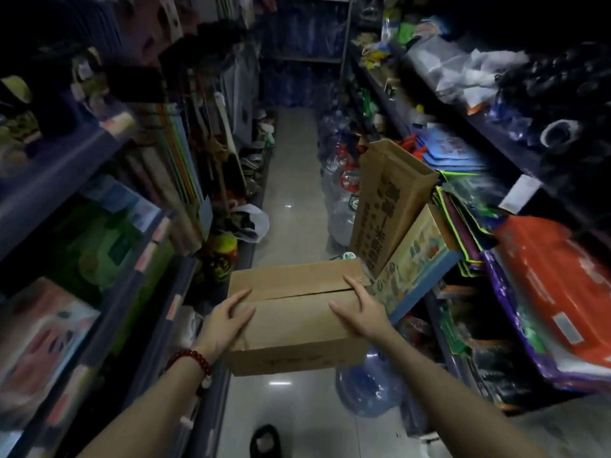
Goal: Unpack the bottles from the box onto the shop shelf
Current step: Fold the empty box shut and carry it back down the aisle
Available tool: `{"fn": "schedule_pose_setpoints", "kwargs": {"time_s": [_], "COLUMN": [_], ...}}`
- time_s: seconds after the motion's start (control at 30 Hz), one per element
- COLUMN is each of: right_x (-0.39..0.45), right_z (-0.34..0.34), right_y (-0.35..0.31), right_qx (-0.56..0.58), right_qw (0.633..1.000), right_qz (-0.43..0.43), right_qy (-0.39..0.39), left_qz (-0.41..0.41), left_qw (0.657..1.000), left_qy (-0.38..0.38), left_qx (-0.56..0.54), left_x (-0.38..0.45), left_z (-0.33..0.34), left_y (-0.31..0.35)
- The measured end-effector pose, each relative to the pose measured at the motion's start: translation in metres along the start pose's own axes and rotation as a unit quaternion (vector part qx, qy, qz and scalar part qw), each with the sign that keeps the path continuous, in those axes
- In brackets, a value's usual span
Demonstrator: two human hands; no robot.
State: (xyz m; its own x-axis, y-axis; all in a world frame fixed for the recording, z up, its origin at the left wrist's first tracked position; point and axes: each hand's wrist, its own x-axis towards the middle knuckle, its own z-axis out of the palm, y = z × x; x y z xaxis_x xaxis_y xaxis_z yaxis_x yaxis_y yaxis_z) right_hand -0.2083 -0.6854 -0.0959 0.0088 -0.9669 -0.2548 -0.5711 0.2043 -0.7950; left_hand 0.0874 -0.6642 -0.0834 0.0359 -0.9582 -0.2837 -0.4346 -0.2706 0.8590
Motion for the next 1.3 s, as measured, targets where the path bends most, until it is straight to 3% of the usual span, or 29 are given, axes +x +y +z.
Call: {"fn": "schedule_pose_setpoints", "kwargs": {"time_s": [0.4,0.63,0.83,1.07,1.3], "right_x": [0.226,0.349,0.413,0.448,0.469], "right_z": [-0.006,0.03,0.091,0.166,0.247], "right_y": [-0.032,0.0,0.06,0.14,0.24], "right_qx": [-0.033,-0.032,-0.037,-0.037,-0.002], "right_qw": [0.999,0.999,0.996,0.995,0.995], "right_qz": [-0.006,0.036,0.076,0.093,0.098], "right_qy": [0.035,0.006,-0.024,-0.019,-0.028], "left_qz": [-0.011,-0.039,-0.087,-0.085,-0.111], "left_qw": [1.0,0.999,0.996,0.994,0.993], "left_qy": [0.01,0.008,0.01,-0.006,-0.019], "left_qx": [-0.026,-0.017,-0.003,0.064,0.023], "left_x": [0.233,0.347,0.413,0.46,0.491], "left_z": [-0.005,0.001,0.021,0.056,0.105], "left_y": [0.033,0.016,-0.06,-0.167,-0.307]}}
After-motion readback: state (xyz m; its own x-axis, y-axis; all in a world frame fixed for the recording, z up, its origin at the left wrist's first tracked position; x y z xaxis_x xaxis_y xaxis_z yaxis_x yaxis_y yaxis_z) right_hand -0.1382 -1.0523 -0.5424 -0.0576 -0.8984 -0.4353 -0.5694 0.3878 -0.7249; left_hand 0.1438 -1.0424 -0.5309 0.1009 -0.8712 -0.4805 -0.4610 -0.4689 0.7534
